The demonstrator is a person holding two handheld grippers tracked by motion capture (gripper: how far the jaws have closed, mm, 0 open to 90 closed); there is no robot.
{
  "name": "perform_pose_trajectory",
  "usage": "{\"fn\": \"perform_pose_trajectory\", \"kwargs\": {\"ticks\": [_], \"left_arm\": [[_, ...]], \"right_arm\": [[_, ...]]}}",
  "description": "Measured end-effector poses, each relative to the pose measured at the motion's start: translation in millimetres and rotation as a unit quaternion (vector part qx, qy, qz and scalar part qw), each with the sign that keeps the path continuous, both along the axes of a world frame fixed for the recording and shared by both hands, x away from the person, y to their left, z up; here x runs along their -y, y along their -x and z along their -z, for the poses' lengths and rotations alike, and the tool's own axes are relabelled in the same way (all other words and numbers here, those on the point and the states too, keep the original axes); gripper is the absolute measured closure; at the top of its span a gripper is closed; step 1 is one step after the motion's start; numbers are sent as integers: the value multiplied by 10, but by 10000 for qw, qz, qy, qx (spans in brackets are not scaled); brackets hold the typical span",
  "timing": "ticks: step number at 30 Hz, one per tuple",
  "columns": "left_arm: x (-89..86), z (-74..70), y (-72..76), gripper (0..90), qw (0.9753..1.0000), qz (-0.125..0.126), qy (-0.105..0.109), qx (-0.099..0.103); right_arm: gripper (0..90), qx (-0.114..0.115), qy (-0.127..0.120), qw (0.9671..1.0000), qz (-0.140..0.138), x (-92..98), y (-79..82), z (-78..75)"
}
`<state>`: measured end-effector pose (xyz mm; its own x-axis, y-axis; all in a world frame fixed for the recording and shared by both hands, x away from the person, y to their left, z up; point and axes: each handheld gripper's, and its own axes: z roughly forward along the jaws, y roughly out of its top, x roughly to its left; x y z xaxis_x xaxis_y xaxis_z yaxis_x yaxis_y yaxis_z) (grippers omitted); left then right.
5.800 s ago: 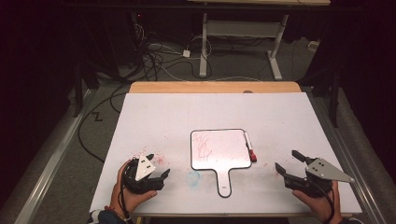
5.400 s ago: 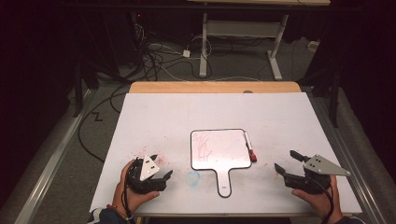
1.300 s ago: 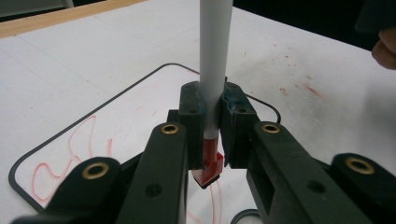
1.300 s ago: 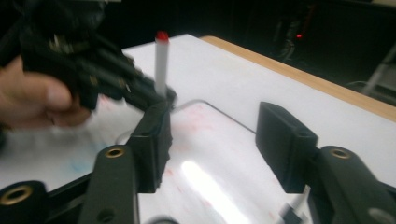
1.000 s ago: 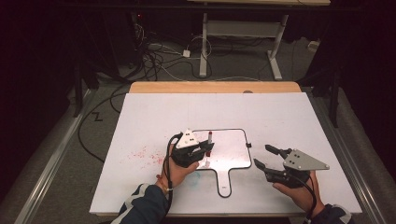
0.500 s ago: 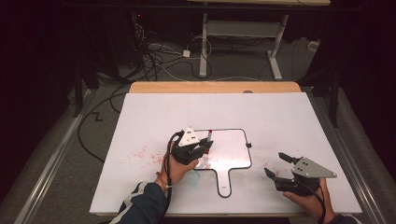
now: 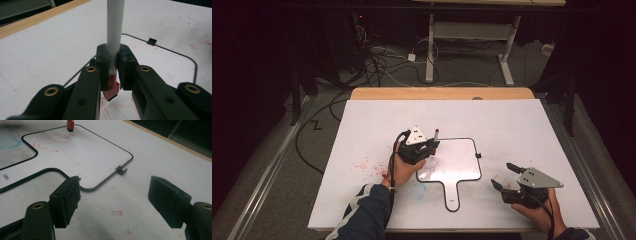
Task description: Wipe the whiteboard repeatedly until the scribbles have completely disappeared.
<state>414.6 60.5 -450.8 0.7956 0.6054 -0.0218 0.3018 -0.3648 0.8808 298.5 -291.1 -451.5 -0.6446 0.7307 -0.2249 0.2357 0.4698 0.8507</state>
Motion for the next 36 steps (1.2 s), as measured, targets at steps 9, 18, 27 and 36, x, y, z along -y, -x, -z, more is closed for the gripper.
{"fn": "perform_pose_trajectory", "kwargs": {"ticks": [9, 18, 27, 36], "left_arm": [[108, 61, -303, 788, 9995, -201, -233, 98], [94, 123, -539, 789, 9988, -492, -75, -11], [487, 100, -512, 789, 9989, -273, -330, 173], [194, 118, -539, 790, 9984, -545, -94, -80]], "right_arm": [[269, -38, 110, 9999, 8, -14, -7, 39], [275, -30, 288, 9994, -174, -74, -2, 78], [278, -37, 355, 9990, -263, -99, 2, 77], [280, -28, 388, 9988, -283, -78, 11, 68]]}}
